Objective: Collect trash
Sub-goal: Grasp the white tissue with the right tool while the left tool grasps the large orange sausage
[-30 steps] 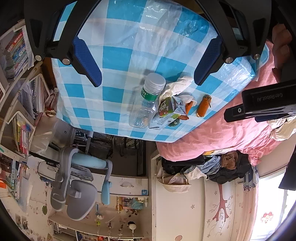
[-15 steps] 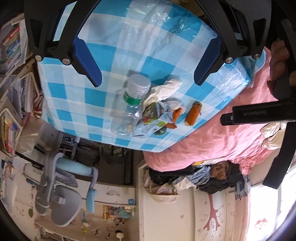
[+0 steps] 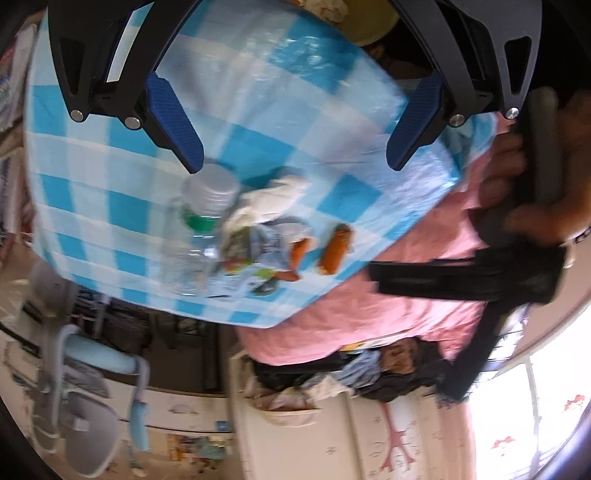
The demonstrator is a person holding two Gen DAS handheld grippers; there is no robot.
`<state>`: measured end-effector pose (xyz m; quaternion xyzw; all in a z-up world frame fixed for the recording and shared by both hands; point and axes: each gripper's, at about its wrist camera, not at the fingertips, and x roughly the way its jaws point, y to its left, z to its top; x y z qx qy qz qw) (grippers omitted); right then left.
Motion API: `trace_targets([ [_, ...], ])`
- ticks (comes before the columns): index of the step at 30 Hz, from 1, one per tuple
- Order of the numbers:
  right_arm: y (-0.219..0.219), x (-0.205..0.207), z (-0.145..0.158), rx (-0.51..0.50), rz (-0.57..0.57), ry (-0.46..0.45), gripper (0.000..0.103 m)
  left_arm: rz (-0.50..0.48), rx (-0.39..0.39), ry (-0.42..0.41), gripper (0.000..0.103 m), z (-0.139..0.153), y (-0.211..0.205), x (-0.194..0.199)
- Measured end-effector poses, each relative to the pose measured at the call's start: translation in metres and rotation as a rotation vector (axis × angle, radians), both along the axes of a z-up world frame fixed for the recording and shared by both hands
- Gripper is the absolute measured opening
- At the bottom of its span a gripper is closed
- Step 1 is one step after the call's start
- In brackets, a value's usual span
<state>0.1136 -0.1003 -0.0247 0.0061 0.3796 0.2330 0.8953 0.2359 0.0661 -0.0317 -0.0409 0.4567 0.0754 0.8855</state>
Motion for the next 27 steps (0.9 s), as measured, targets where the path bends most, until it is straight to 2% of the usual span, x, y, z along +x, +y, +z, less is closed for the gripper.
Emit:
trace_targets([
  [2, 0.005, 0.006, -0.005, 0.031, 0.026, 0.032, 0.083, -0.010, 0.017, 0.023, 0.088, -0.006, -0.006, 0.012],
  [4, 0.011, 0.015, -0.012, 0.060, 0.040, 0.074, 0.079, -0.011, 0.042, 0.043, 0.087, -0.013, -0.010, 0.024],
  [7, 0.017, 0.027, -0.018, 0.077, 0.025, 0.092, 0.078, -0.015, 0.064, 0.088, 0.080, -0.026, -0.012, 0.041],
  [13, 0.019, 0.047, -0.027, 0.096, -0.027, 0.122, 0.077, -0.017, 0.018, 0.155, 0.067, -0.049, -0.005, 0.065],
  [16, 0.019, 0.054, -0.032, 0.085, -0.043, 0.133, 0.073, -0.040, -0.021, 0.184, 0.045, -0.057, -0.006, 0.072],
  [18, 0.017, 0.058, -0.035, 0.077, -0.057, 0.137, 0.069, -0.062, -0.025, 0.185, 0.021, -0.057, -0.009, 0.073],
  [22, 0.014, 0.069, -0.044, 0.061, -0.096, 0.155, 0.054, -0.091, -0.057, 0.170, 0.019, -0.050, -0.012, 0.068],
  [24, 0.011, 0.073, -0.049, 0.054, -0.109, 0.168, 0.042, -0.091, -0.067, 0.150, 0.019, -0.043, -0.011, 0.065],
  [26, 0.010, 0.073, -0.052, 0.048, -0.121, 0.177, 0.025, -0.096, -0.100, 0.112, 0.019, -0.032, -0.010, 0.059],
  [27, 0.010, 0.072, -0.051, 0.045, -0.119, 0.172, 0.021, -0.101, -0.118, 0.091, 0.019, -0.025, -0.009, 0.056],
])
